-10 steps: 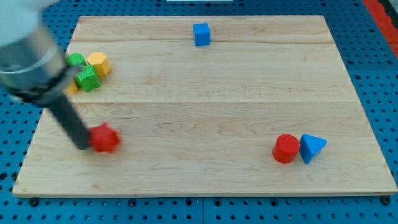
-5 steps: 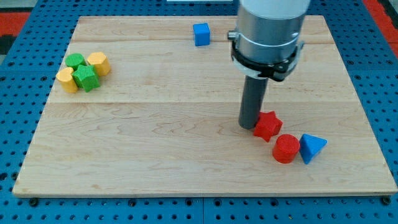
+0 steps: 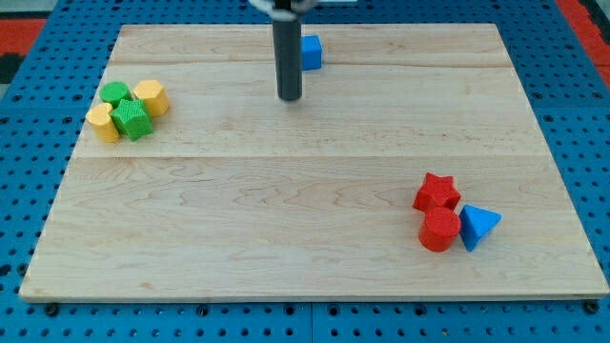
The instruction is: Add the red star and blue cube into the red circle and blue triangle
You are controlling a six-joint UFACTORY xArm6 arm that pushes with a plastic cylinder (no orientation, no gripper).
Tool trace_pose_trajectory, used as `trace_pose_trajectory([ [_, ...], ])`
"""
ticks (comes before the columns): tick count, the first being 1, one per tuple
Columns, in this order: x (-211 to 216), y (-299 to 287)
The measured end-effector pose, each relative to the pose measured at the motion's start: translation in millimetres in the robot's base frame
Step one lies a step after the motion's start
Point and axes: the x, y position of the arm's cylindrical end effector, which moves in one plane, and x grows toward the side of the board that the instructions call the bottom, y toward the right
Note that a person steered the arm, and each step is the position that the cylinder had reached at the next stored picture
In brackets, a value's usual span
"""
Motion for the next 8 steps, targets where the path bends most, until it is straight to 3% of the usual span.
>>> trace_pose_trajectory([
  [1,-72.9,15.0],
  [2,-70.4,56.5],
  [3,-106.2,14.8],
  [4,-95.9,96.2],
  [5,-18.8,165.6],
  [6,29.5,164.3],
  [7,45.2,165.6],
  [8,133.9,173.1],
])
